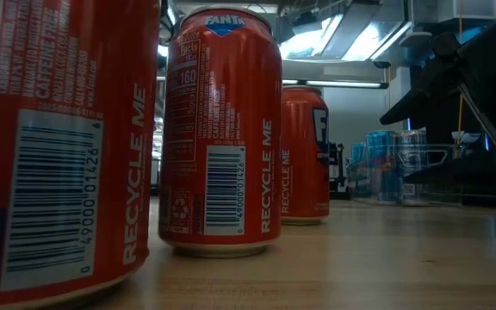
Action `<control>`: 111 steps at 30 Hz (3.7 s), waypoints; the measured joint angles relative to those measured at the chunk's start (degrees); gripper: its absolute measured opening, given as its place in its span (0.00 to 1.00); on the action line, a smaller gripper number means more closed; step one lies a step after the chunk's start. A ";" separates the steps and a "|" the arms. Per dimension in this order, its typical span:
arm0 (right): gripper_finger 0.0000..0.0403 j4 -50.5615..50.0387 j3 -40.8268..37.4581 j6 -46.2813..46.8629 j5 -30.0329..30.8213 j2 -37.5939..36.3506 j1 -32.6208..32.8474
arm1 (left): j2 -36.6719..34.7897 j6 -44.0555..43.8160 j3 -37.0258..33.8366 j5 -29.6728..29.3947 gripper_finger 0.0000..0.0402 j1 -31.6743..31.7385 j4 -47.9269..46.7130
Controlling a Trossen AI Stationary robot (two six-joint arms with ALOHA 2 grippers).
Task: Sort soda cans
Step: Put the red soda can into the top left transparent bin
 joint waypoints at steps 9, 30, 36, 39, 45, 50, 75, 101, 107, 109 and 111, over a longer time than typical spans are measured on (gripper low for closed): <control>0.93 -0.02 0.00 0.00 0.17 0.00 0.00 | 2.21 2.24 -3.81 3.98 0.73 8.25 7.41; 0.93 -0.05 0.01 -0.02 0.17 0.00 0.00 | 6.86 1.97 -16.40 14.28 0.73 17.80 24.43; 0.93 -0.05 0.01 -0.02 0.19 0.00 0.00 | 6.88 1.99 -18.98 14.72 0.75 18.99 25.26; 0.93 -0.03 0.00 -0.02 0.20 0.00 0.00 | 6.88 2.29 -20.36 14.88 0.80 18.95 27.26; 0.93 -0.02 0.00 -0.02 0.18 0.00 0.00 | 6.78 3.47 -21.55 14.93 0.80 18.93 29.74; 0.93 -0.05 0.00 -0.02 0.20 0.00 0.00 | 6.78 3.32 -21.57 14.88 0.83 18.93 30.03; 0.93 -0.07 0.00 -0.04 0.20 -0.01 0.00 | 0.72 7.17 -7.17 16.75 0.86 14.34 12.30; 0.93 0.76 0.00 -0.02 0.65 -0.02 0.00 | -7.74 1.28 -6.95 50.25 0.87 -14.96 29.14; 0.93 0.72 0.01 -0.02 0.63 -0.02 0.00 | -1.42 3.00 -6.97 51.49 0.87 -19.70 37.58; 0.93 0.74 0.00 -0.02 0.63 -0.02 0.00 | 0.08 4.15 -6.97 51.45 0.87 -20.42 40.80; 0.93 0.74 0.00 -0.02 0.63 -0.02 0.00 | 1.47 3.28 -6.98 51.25 0.87 -21.08 42.65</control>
